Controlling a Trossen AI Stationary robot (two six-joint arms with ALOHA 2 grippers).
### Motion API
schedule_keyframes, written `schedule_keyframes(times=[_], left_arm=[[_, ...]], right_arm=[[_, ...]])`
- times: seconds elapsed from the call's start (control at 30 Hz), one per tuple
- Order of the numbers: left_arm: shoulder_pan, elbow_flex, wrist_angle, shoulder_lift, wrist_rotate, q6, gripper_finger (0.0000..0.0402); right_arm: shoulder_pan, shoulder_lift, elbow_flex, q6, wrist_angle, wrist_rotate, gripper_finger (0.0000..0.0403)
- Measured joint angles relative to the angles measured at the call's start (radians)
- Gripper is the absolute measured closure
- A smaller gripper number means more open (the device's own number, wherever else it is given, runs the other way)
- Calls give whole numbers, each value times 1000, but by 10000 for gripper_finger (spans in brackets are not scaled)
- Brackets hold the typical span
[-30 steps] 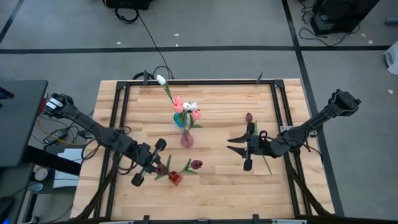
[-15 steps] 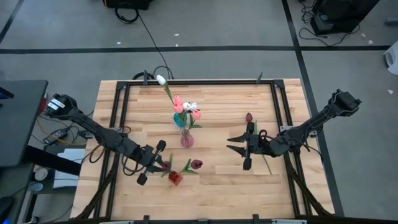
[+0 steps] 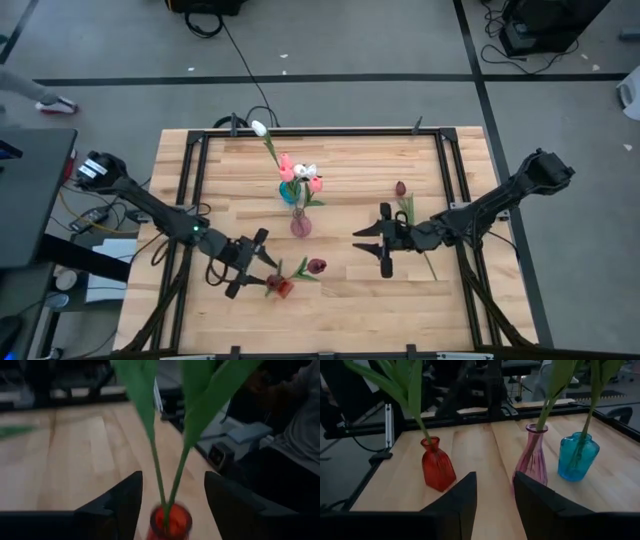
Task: Sort flowers into vase by color
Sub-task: Put the red tulip into the red vase
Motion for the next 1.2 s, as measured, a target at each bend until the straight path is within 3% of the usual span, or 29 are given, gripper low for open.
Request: schedule_keyframes(times=[0.17,0.27,0.33,0.43,0.57,0.73,0.87,1.2], left_arm=[[0,0,-116,-24,-19,-96,177],[0,0,-156,-22,-37,-137,178],[0,0,-164,-22,-55,-140,178],[0,0,-162,-22,-87,-140,178],[0,0,-171,-22,-133,-135,178],[4,0,-168,-22,-231,-114,178],[4,0,-168,-22,-250,-114,178],[4,0,-151,-30,-250,-115,178]], right_arm=[[-10,3,0,-4,5,2,257],[-13,-38,0,-4,-81,39,257],[-24,-78,1,69,-225,91,256],[-69,-140,1,311,-546,113,253],[-136,-168,0,663,-927,33,252],[-211,-124,0,885,-1126,-187,252],[-224,-71,1,958,-1224,-277,252],[-193,-6,78,977,-1346,-226,253]])
